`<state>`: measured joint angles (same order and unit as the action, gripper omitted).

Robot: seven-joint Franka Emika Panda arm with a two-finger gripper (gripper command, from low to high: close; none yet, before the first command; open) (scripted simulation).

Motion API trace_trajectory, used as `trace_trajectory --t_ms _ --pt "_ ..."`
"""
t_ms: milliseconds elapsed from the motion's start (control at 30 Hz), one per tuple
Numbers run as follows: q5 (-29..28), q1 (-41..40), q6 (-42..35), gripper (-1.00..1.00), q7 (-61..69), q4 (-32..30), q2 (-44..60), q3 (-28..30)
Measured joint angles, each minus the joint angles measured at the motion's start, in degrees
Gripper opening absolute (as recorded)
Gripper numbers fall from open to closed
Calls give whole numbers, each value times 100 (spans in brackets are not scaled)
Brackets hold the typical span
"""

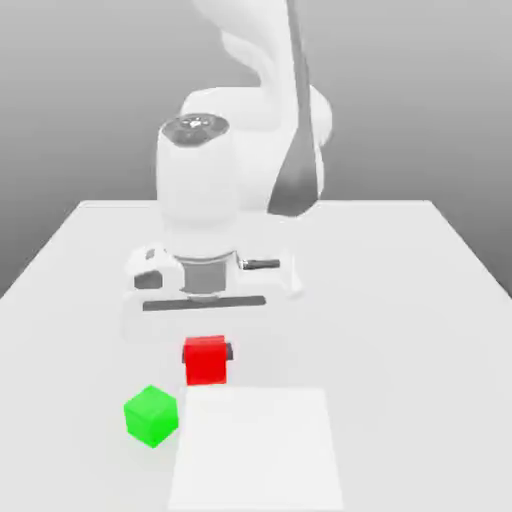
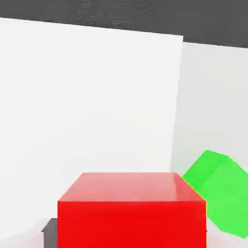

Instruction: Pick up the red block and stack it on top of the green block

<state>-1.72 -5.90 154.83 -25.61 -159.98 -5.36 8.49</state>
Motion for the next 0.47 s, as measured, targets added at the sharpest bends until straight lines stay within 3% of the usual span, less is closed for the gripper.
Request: trace_trajectory --t_ms 167,367,400,467 --pt "4 -281 -112 -100 769 227 126 373" --pt "583 -408 836 -100 1253 293 1166 159" --pt "625 -437 928 100 1281 295 1264 124" --pt "625 -437 928 100 1281 295 1264 124"
